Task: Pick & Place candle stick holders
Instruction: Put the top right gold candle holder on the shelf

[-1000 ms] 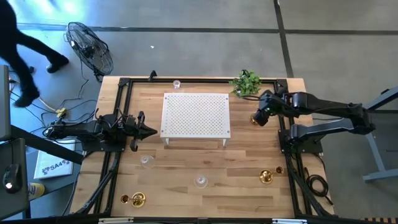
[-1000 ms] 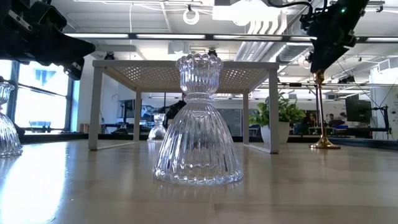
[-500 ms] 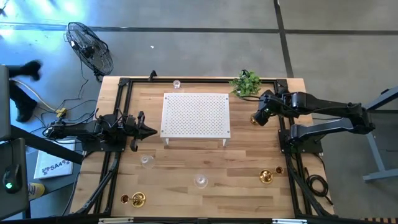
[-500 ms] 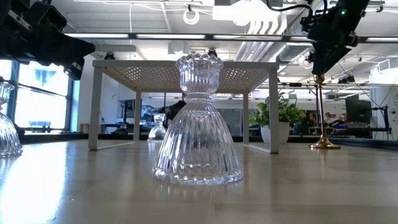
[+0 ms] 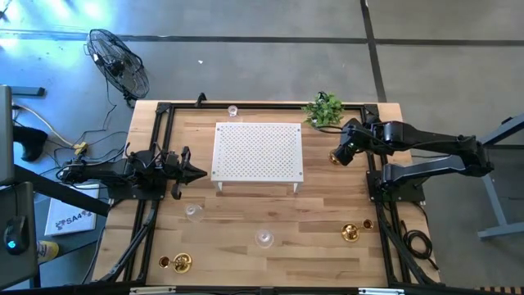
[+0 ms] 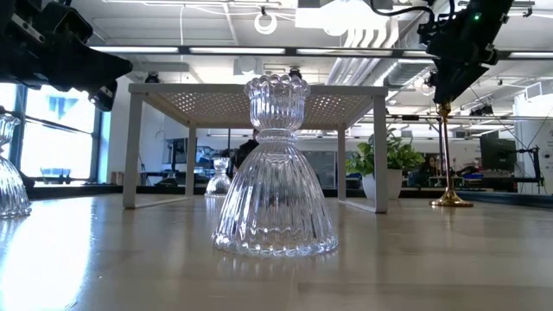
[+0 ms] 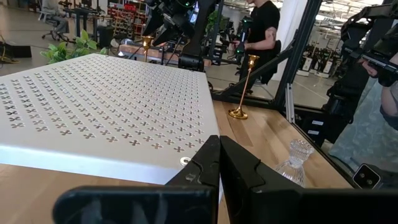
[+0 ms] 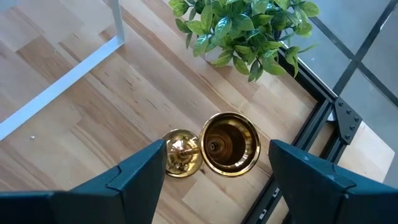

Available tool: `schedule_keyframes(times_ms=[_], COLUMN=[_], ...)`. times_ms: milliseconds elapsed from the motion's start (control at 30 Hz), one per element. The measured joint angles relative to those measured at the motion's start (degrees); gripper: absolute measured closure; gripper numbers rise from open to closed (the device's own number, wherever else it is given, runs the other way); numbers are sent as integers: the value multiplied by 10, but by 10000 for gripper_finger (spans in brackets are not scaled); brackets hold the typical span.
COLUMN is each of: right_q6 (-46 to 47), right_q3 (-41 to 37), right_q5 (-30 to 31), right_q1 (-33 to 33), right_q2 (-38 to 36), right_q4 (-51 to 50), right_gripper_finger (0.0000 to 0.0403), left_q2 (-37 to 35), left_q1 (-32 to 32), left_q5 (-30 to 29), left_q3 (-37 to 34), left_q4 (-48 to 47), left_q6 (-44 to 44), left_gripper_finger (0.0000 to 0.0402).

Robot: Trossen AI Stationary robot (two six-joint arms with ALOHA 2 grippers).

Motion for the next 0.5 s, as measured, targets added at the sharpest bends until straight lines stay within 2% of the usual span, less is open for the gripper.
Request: schedule_keyframes(times_ms=[500], right_q6=[-2], right_q3=[0], right_q5=[4], right_q1=[0], right_q2=[13], right_q4=[0], right_gripper_finger=[128], left_q2=[0], left_q1=[0], left_q5=[0], left_q3=[0], left_q4=[0], left_q6=[0], left_gripper_finger=[401])
